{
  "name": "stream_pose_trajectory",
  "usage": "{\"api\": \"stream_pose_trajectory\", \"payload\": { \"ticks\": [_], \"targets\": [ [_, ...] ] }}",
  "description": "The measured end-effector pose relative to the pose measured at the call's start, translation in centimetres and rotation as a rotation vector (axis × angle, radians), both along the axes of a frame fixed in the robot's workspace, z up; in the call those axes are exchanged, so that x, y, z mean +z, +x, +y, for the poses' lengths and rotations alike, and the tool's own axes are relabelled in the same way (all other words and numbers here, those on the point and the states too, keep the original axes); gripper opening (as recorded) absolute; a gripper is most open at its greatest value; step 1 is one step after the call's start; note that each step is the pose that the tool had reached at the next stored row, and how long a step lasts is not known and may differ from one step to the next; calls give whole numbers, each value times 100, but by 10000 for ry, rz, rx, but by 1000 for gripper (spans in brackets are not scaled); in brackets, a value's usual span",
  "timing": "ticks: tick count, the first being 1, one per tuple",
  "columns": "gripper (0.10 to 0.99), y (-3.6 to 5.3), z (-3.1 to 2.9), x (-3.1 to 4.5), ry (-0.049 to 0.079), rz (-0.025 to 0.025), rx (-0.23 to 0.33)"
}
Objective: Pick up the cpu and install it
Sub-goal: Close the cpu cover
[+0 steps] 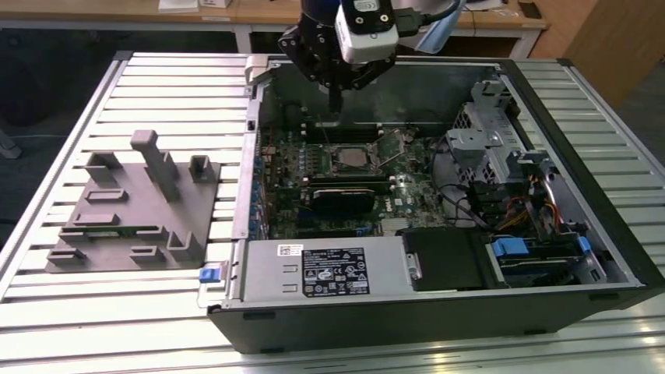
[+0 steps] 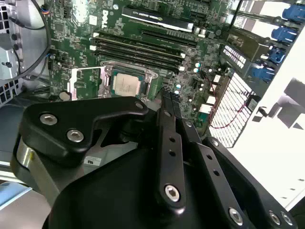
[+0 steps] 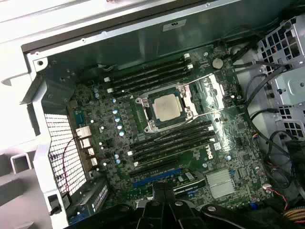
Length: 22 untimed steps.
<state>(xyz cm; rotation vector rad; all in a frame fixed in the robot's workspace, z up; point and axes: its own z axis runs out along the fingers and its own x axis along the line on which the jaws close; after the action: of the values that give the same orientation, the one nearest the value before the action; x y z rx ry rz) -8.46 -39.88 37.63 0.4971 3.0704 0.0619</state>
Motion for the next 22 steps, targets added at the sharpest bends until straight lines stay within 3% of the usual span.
{"api": "stream_pose_trajectory", "payload": {
  "ticks": [15,22],
  "targets": [
    [106,0,0,-2,0,1,-116],
    [106,0,3,-24,-2,2,-988]
  ]
}}
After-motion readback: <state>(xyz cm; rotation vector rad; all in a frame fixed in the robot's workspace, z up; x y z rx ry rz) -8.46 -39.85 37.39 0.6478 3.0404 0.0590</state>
